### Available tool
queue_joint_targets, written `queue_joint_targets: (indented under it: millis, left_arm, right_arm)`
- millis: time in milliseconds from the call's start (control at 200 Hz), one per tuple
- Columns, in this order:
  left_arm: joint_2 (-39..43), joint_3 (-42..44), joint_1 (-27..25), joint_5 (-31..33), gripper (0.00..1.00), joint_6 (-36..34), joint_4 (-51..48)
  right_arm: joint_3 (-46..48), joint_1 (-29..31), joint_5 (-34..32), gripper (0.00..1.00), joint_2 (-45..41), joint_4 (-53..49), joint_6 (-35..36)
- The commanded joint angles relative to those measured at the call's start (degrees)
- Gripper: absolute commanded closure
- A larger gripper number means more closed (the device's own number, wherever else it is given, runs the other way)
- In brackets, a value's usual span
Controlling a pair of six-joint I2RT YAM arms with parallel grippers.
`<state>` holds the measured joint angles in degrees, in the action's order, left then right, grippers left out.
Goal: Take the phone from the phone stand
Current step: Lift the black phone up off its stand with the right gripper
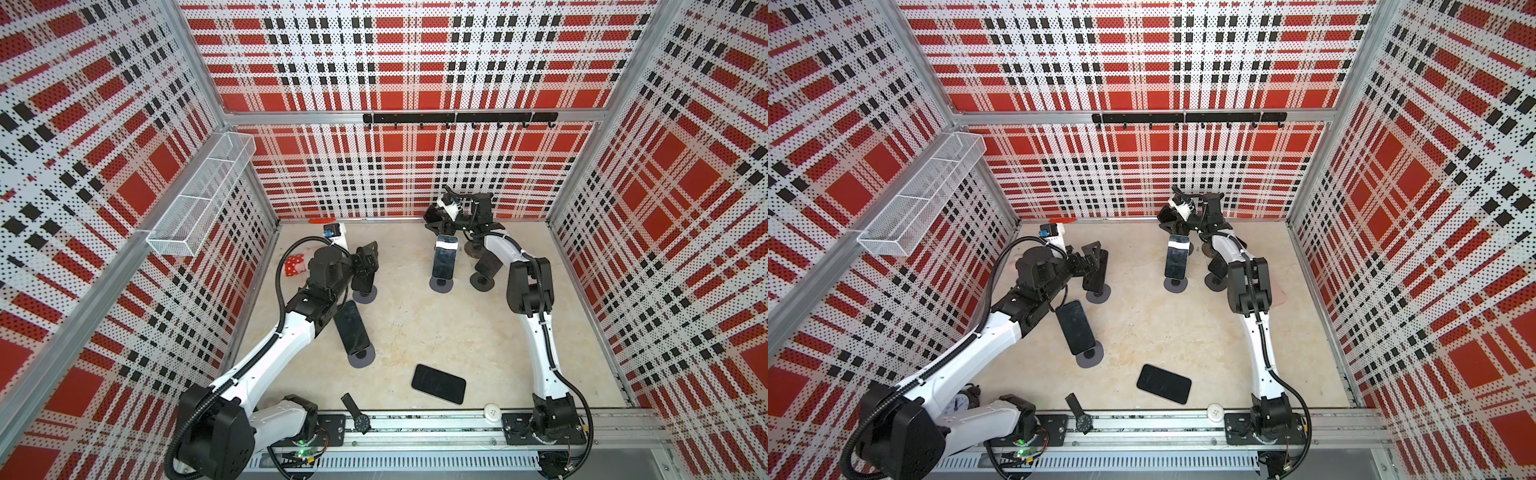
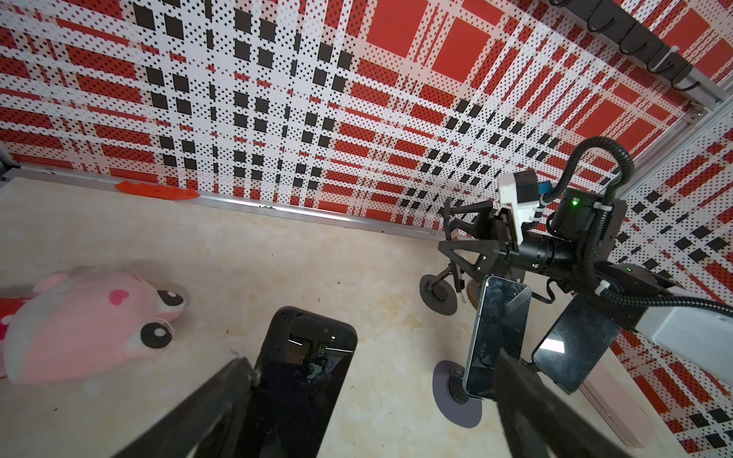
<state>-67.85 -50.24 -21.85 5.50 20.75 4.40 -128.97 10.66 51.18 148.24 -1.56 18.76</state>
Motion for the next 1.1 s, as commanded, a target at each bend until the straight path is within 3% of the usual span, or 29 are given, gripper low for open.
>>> queue_joint_targets:
  millis: [0,246,486,742,1097]
  left_arm:
    - [0.2,-2.2,0.0,0.8,0.02,-0.2,-0.5]
    - [0.4,-2.0,0.1,0.9,0.02,-0.1,-0.6]
    - [2.1,0.5,0.1,0.7,0.02,0.1,0.3]
    - [4.8,2.0,0.6,1.1,0.02,0.1,-0.6]
    - [8.7,3.6,2.1,0.8,0.02,-0.2,-1.3]
  right_arm:
    - [1.2,0.2,0.8,0.27,-2.2,2.7,0.9]
    - [2.4,-0.3,1.5,0.26,-4.1,4.6,-0.5]
    - [6.5,-1.9,5.5,0.25,-6.7,16.7,-11.9]
    - [6.0,-2.0,5.2,0.26,-9.1,16.0,-12.4]
    - [7.7,-2.1,6.7,0.26,-12.4,22.6,-19.2]
